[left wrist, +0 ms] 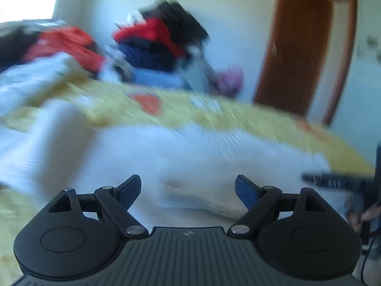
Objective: Fold small clothes
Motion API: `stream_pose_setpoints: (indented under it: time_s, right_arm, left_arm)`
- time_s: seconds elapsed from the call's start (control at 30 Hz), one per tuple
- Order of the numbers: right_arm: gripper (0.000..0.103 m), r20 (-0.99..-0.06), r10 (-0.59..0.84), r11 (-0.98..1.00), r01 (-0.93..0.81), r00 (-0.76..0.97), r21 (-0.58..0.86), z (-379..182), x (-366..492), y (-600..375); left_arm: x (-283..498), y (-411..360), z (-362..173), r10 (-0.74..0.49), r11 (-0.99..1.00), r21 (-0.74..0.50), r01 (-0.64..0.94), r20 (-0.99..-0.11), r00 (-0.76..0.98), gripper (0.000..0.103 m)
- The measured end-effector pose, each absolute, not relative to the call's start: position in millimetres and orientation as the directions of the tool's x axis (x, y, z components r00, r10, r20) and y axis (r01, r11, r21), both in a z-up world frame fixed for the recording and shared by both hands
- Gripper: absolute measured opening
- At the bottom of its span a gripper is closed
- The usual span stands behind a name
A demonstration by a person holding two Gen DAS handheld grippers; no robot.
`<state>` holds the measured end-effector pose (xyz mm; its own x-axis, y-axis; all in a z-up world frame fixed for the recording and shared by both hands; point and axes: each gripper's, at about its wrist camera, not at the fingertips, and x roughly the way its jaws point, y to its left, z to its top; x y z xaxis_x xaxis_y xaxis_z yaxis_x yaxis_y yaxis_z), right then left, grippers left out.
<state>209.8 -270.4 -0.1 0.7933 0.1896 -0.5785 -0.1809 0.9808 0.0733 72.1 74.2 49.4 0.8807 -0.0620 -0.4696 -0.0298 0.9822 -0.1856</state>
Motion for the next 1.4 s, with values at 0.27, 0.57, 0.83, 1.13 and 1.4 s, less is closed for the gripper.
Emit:
stream_pose_setpoints:
  time_s: [0.27, 0.57, 0.83, 1.13, 1.4]
  right_arm:
    - [0.079, -0.58, 0.197, 0.979, -0.191, 0.791, 0.073, -0.1, 209.9, -268.8]
    - [0.079, -0.58, 0.196, 0.979, -0.191, 0.791, 0.071, -0.3, 209.8, -268.5]
    - [0.081, -0.582, 0.199, 0.979, -0.192, 0.788, 0.074, -1.1, 211.2, -268.8]
    - [0.081, -0.582, 0.2, 0.978, -0.193, 0.788, 0.076, -1.1, 211.0, -268.0]
    - [0.082, -0.58, 0.207, 0.977, -0.194, 0.788, 0.085, -0.3, 210.1, -267.9]
  left_arm:
    - [56.0, 285.1, 56.8, 0.365, 0.798, -0.264, -0.542, -0.504, 0.783, 0.088]
    - [79.0, 415.8, 43.0, 0.384, 0.586, -0.446, -0.676, -0.581, 0.717, 0.087]
    - [91.7, 435.0, 28.1, 0.399, 0.598, -0.402, -0.693, -0.6, 0.693, 0.025]
    - [78.9, 382.9, 76.6, 0.457, 0.683, -0.352, -0.64, -0.478, 0.75, 0.009]
    - [90.6, 179.7, 132.5, 0.183, 0.932, -0.266, -0.244, -0.236, 0.954, 0.008]
